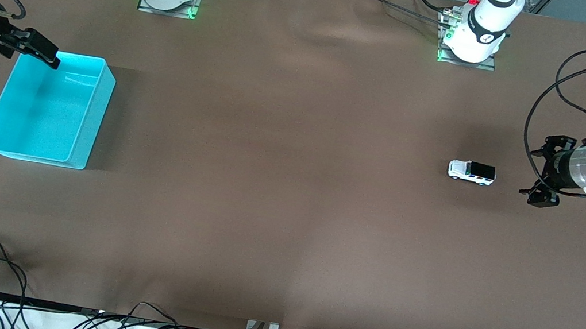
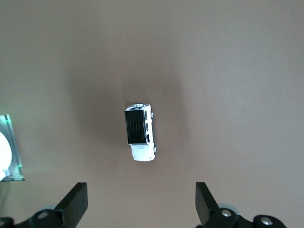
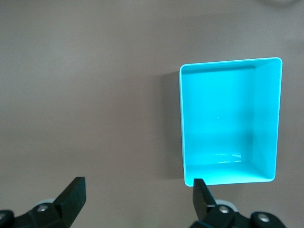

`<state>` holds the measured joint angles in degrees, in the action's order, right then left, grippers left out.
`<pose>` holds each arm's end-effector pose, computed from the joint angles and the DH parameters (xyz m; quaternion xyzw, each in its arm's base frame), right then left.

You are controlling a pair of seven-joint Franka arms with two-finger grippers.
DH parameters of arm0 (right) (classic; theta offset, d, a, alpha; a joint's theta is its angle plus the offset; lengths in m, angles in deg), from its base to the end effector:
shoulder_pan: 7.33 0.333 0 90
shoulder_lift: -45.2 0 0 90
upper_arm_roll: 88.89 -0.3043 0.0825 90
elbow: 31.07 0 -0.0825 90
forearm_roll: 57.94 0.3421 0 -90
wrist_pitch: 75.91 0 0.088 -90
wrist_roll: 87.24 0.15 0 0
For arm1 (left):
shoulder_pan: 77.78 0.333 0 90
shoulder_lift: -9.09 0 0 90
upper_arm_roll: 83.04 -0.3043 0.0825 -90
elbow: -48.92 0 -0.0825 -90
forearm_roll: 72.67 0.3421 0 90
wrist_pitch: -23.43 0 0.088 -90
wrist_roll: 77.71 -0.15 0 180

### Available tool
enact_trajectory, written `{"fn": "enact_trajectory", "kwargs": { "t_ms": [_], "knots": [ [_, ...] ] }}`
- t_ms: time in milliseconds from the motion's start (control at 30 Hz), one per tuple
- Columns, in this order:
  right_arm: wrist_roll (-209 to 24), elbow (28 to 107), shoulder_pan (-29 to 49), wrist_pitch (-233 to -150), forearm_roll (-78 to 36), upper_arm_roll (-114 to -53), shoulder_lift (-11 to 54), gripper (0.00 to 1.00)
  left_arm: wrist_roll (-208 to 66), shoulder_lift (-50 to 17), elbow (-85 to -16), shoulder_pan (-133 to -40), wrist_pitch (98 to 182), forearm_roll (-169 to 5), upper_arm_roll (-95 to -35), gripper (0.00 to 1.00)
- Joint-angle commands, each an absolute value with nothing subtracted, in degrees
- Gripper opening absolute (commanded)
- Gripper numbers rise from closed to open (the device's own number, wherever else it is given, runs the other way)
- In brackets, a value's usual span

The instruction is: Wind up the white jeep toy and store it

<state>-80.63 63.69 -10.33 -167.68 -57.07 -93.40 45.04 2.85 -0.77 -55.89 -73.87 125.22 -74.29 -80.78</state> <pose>0.5107 0.0157 0.5353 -0.9986 0.0449 0.0280 0.0057 0.5309 0.0123 0.3852 -0.7458 -0.6565 0.0972 0.0583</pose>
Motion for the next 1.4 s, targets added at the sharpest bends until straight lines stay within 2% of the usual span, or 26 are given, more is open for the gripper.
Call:
{"fn": "enact_trajectory", "kwargs": {
  "t_ms": [0,367,700,1067,1367],
  "knots": [
    [-81.35,62.79,-10.41,-167.49,-57.68,-93.63,45.20,1.00,8.68,4.69,-65.77,-73.38,132.58,-75.04,-80.93,1.00],
    [-81.35,62.79,-10.41,-167.49,-57.68,-93.63,45.20,1.00,12.65,5.92,-78.25,-73.47,146.20,-75.04,-80.84,1.00],
    [-81.26,62.79,-10.41,-167.49,-57.59,-93.63,45.20,1.00,12.56,5.13,-85.81,-73.47,158.42,-75.04,-80.58,1.00],
    [-81.26,62.79,-10.41,-167.49,-57.33,-93.63,45.12,1.00,12.38,-1.63,-87.14,-73.56,168.35,-74.69,-80.67,1.00],
    [-81.26,62.79,-10.41,-167.49,-57.24,-93.55,45.12,1.00,12.47,-2.69,-88.89,-73.47,171.17,-72.67,-80.58,1.00]
  ]
}}
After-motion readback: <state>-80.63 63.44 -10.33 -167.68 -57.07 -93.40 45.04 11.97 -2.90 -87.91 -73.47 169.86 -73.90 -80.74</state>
